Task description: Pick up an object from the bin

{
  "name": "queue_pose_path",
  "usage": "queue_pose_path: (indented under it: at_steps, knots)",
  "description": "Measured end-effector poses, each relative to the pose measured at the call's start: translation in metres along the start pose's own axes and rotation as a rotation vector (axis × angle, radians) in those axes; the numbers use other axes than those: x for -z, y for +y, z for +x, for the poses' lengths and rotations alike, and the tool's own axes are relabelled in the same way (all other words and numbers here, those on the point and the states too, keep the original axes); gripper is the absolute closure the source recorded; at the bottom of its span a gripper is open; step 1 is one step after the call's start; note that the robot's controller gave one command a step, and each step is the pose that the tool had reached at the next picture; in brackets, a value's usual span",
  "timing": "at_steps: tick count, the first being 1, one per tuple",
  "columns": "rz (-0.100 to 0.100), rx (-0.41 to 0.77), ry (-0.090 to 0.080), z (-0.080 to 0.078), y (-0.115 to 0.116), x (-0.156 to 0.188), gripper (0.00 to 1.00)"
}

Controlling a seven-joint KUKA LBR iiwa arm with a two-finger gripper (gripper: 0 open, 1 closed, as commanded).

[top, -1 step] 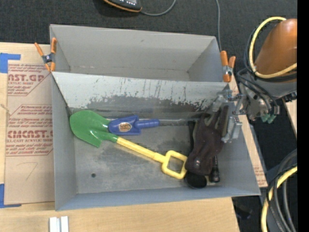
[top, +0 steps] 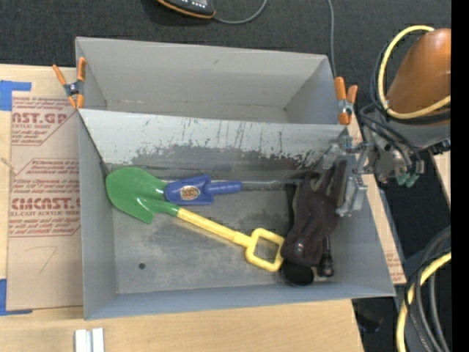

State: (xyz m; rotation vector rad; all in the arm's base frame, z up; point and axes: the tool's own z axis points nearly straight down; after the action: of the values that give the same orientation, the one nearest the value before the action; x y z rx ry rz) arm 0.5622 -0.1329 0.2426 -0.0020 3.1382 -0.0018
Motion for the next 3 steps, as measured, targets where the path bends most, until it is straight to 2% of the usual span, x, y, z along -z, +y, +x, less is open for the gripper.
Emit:
queue_pose_path:
  at_steps: [1,2,3]
  knots:
    - [-0.002,0.027,0.006,0.005,0.027,-0.095,0.00]
    - [0.001,0.022,-0.003,0.002,0.029,-0.092,0.00]
    - [-0.001,0.093,0.000,0.025,0.059,-0.149,0.00]
